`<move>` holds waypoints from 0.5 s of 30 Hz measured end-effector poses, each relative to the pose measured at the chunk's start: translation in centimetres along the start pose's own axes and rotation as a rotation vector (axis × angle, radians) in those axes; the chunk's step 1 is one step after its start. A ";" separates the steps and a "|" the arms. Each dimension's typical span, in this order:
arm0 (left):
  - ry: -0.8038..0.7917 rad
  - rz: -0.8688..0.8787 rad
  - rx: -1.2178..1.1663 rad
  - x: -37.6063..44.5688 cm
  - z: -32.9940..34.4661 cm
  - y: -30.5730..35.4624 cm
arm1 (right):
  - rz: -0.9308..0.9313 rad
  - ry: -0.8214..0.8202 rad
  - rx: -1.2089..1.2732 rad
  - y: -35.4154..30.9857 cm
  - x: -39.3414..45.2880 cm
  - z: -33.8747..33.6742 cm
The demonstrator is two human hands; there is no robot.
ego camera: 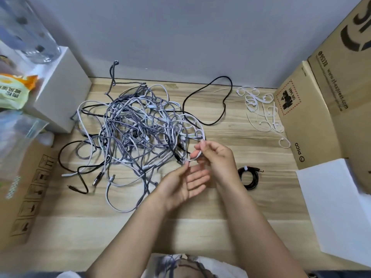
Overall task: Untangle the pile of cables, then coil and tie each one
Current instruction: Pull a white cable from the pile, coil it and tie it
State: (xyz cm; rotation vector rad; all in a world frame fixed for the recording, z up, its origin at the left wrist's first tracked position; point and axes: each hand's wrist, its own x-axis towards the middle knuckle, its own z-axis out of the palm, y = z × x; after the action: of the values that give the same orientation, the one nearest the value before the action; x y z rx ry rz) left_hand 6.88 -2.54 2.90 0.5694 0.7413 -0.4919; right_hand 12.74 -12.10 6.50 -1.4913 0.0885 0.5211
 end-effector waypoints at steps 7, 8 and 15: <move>-0.089 0.038 -0.457 0.6 0.5 2.9 | 0.029 -0.010 0.148 -2.5 -2.1 -0.4; -0.071 0.040 -0.487 0.6 0.3 3.2 | 0.019 0.011 0.173 -2.7 -2.2 -0.7; 0.076 0.044 -0.578 0.2 -1.1 4.0 | 0.002 0.053 0.183 -4.7 -3.4 -2.6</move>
State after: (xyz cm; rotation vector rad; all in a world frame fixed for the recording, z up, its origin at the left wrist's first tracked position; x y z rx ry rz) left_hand 8.88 1.03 3.27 0.0631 0.8949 -0.1964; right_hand 12.14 -15.52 11.83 -1.3262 0.1747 0.4625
